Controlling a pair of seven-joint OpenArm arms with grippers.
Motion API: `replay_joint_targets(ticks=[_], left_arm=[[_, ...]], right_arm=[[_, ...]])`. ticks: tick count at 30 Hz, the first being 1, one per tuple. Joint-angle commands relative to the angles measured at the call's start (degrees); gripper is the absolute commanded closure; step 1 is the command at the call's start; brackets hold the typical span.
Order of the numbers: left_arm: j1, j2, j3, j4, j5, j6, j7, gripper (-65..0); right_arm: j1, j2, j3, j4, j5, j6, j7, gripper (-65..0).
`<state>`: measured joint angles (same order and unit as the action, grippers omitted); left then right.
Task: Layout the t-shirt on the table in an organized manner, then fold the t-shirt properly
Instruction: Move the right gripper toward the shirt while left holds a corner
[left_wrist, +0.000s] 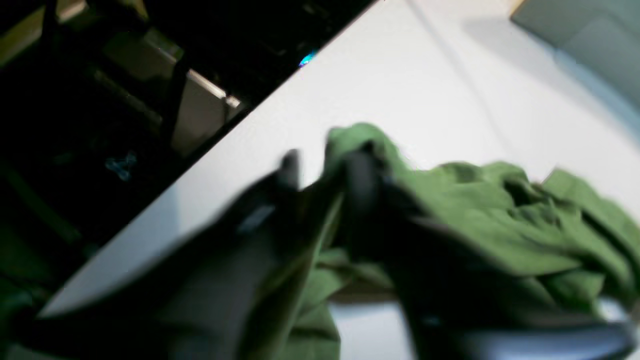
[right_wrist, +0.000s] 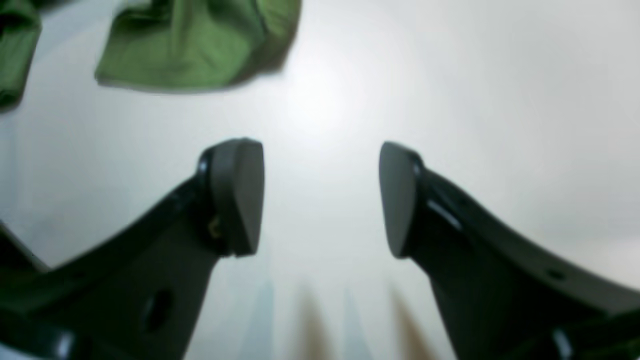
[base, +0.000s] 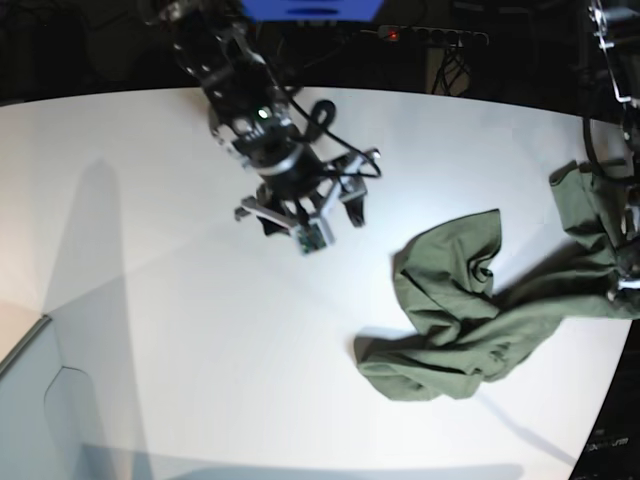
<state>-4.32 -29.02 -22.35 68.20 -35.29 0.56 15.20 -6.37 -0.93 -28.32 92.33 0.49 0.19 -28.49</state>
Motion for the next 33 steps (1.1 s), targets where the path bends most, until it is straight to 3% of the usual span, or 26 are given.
replay_joint_targets(ticks=[1, 4, 9, 15, 21, 26, 33], left_arm=[[-1.18, -0.92, -0.20, 0.85, 0.87, -0.34, -1.44, -24.0], [-1.00, -0.57, -0.29, 1.11, 1.75, -0.34, -1.44, -30.4], [2.69, 0.22, -4.33, 1.47, 1.75, -0.34, -1.44, -29.8], [9.90, 3.12, -12.68, 5.69, 1.75, -0.43, -1.44, -30.0], [18.34, 8.14, -18.40, 13.25, 1.75, -0.43, -1.44, -30.0], [23.26, 14.11, -17.26, 19.75, 1.75, -0.43, -1.44, -29.9], [21.24, 21.06, -3.19, 25.03, 2.36, 0.10, -1.44, -29.8]], right_arm=[[1.93, -1.05, -0.12, -0.60, 0.26, 0.12, 1.02, -40.1], [6.15, -3.51, -0.04, -6.22, 0.26, 0.12, 1.11, -44.0], [14.77, -7.82, 0.05, -18.53, 0.26, 0.12, 1.19, -44.9], [23.91, -8.07, 0.05, -31.37, 0.34, 0.12, 1.72, -44.8], [25.76, -8.07, -0.12, -36.38, 3.60, 0.12, 10.60, -44.8], [25.14, -8.07, -0.12, -39.81, 3.60, 0.12, 13.94, -44.8], [20.48, -6.85, -0.04, -35.94, 3.33, 0.12, 13.77, -44.8]])
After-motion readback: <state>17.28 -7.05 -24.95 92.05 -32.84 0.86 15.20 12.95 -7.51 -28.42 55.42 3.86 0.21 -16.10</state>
